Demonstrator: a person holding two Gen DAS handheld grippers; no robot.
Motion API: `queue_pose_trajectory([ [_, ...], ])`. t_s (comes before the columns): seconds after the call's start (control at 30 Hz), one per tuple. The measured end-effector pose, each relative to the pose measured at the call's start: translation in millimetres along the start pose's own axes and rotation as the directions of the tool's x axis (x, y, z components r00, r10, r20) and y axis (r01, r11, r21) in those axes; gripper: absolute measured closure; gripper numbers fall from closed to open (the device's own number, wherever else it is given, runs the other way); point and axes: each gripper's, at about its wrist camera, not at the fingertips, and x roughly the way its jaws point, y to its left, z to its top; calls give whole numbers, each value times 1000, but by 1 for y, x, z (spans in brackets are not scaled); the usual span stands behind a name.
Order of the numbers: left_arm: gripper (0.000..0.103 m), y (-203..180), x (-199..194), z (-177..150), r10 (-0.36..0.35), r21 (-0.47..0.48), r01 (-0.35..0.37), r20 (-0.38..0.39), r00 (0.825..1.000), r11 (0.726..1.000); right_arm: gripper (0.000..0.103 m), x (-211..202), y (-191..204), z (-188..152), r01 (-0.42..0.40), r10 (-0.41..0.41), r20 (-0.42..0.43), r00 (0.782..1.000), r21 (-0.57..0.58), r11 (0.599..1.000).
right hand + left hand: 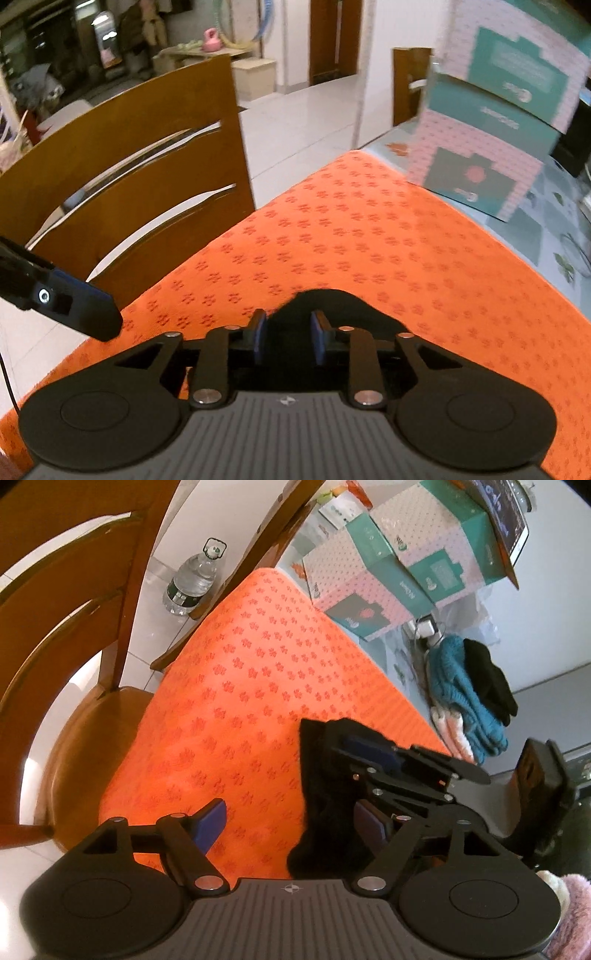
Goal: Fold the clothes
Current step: 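Place both open grippers on either side of the black sweatshirt bundle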
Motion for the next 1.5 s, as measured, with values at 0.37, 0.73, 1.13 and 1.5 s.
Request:
queue_pose_trajectory([
  [0.37, 8, -20, 25, 7, -31, 49, 33, -26, 999, 998, 57, -90, -39, -4, -20, -1, 95, 995, 221, 975],
  [0.73, 3, -48, 74, 13, -69, 86, 80, -120, 990, 993, 25, -147, -98, -110, 156, -203, 20, 979, 571, 806],
  [1.13, 3, -44, 64, 2, -34, 79, 42, -107, 994, 996, 20, -102, -114, -186, 26, -60, 9, 998, 821, 571],
  [1.5, 2, -22, 46, -12, -22, -21, 21, -62, 998, 1000, 43, -90, -111, -185, -11, -27, 29, 999, 854, 520],
])
